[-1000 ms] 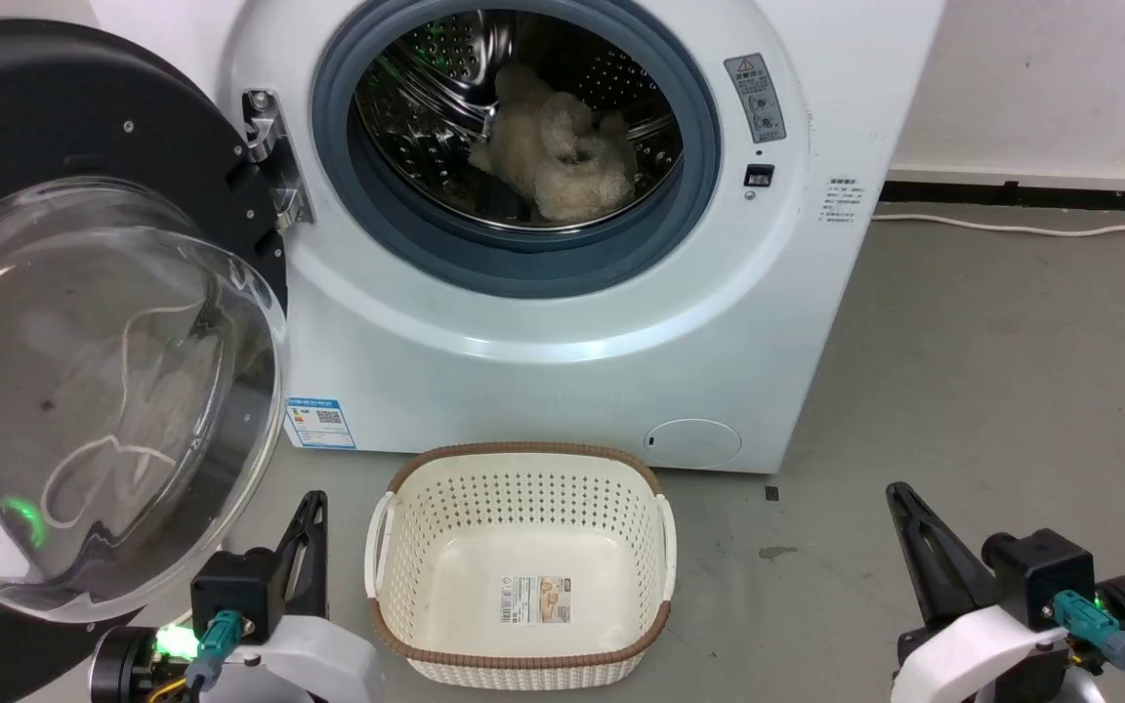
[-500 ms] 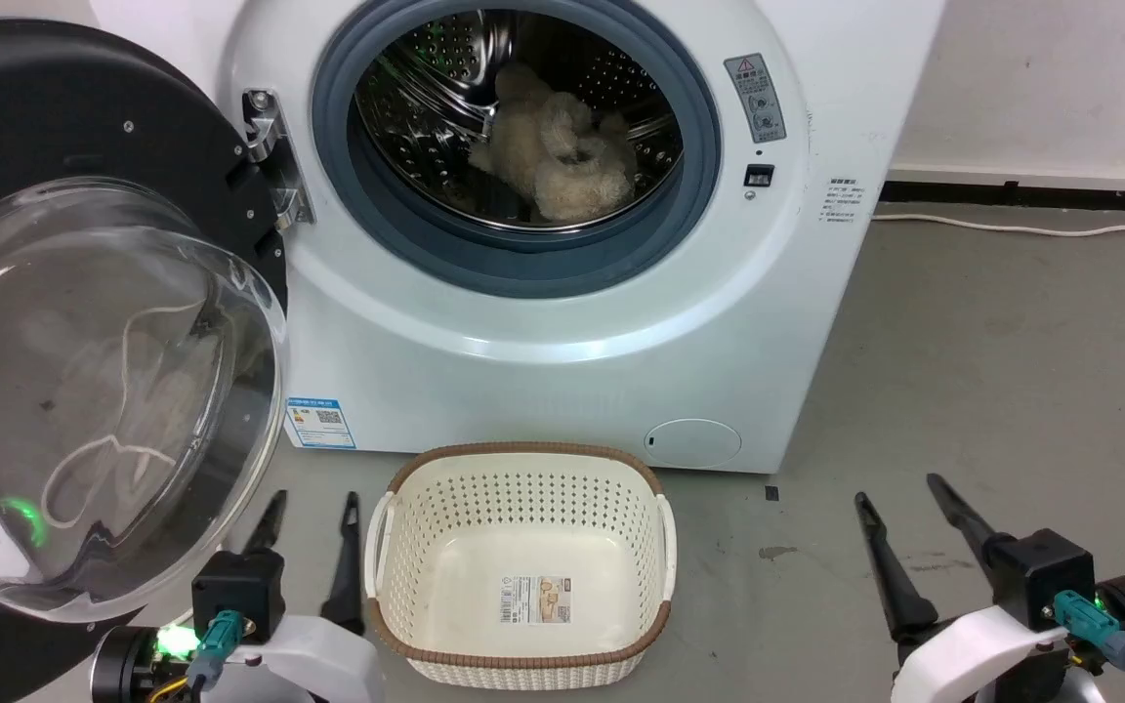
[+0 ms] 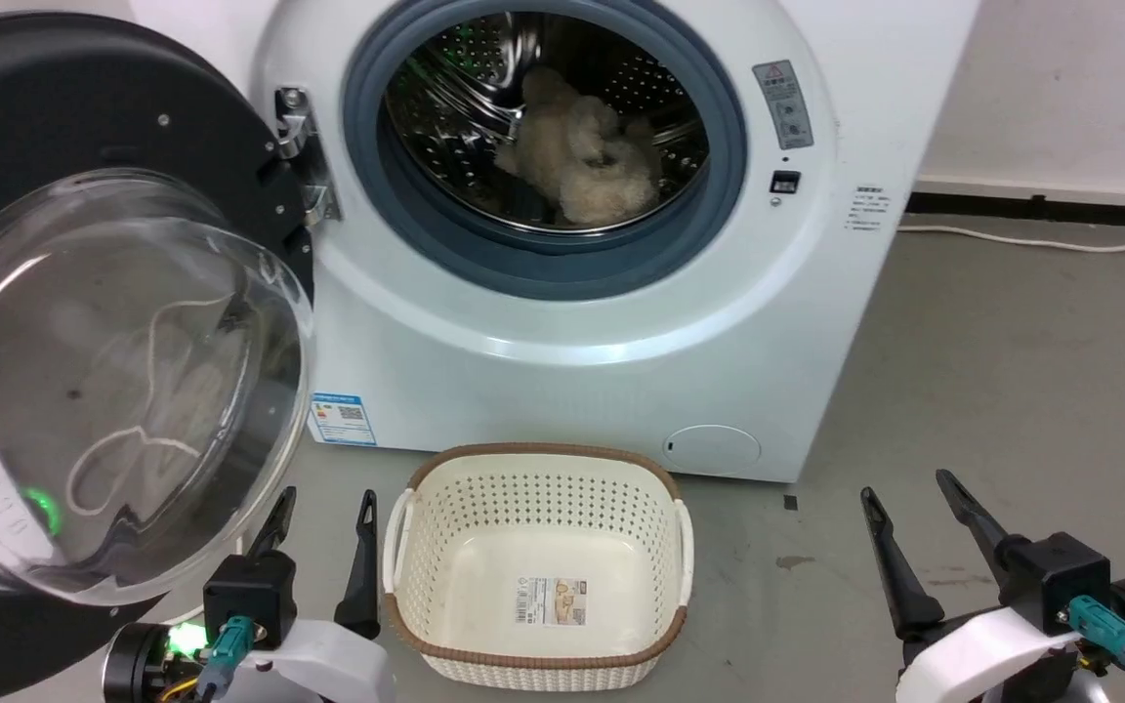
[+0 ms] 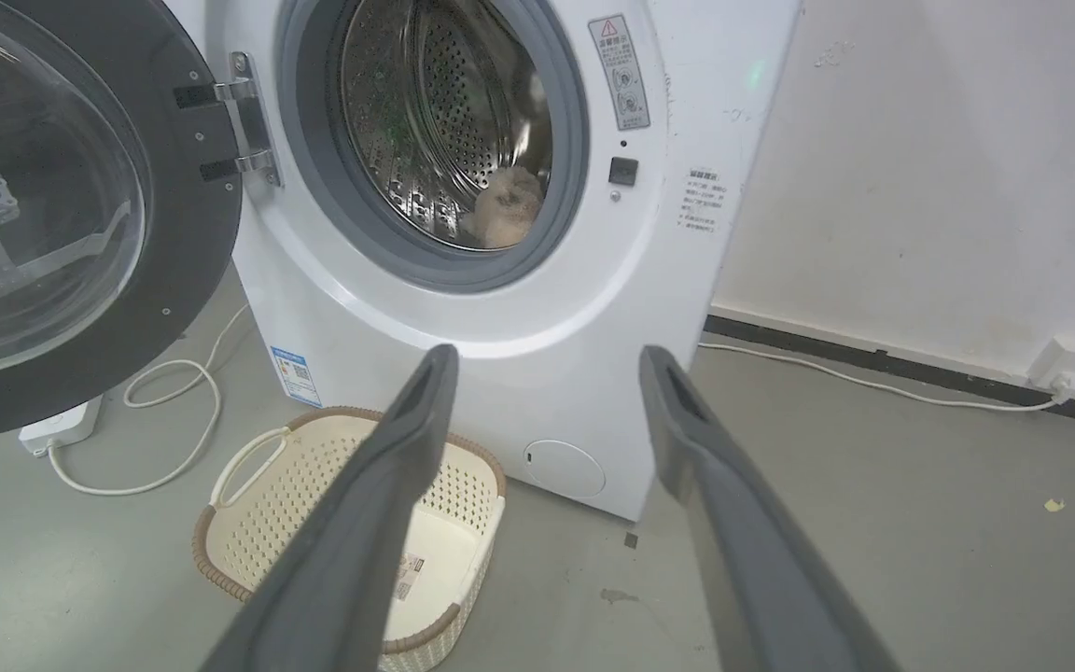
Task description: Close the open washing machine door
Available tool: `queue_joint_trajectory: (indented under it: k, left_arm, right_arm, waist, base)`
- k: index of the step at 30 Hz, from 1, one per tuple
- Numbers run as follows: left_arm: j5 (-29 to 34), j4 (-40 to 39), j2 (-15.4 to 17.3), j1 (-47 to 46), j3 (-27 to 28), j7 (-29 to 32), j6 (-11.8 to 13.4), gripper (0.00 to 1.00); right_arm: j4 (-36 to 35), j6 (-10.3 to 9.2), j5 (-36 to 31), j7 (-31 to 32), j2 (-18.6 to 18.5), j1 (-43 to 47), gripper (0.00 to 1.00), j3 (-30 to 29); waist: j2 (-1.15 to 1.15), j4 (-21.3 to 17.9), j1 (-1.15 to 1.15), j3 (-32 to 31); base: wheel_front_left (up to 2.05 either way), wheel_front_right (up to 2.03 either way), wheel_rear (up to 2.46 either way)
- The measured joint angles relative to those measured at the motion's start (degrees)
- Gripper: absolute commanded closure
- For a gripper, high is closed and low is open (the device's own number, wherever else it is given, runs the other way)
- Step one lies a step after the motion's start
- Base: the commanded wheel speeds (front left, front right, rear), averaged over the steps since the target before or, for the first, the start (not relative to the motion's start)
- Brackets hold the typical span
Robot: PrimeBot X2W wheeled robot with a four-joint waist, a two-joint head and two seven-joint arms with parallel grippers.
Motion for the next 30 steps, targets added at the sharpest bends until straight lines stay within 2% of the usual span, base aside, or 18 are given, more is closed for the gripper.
queue_joint_trajectory:
  k: [14, 30]
  left_arm:
    - [-0.02, -0.03, 0.42, 0.51, -0.33, -1.76, 0.08, 0.00]
    - [-0.04, -2.58, 0.41, 2.54, -0.24, -4.08, 2.01, 0.00]
  right_arm:
    - [0.58, 0.00, 0.70, -1.65, -0.12, 0.79, 0.00, 1.62]
    - [3.72, 0.00, 2.31, -3.90, -1.07, -0.75, 0.00, 6.72]
  waist:
    - [0.00, 5.14, 0.00, -1.06]
    - [0.00, 10.59, 0.00, -0.11]
  base:
    - [0.00, 0.00, 0.00]
    - [-0.01, -0.01, -0.01]
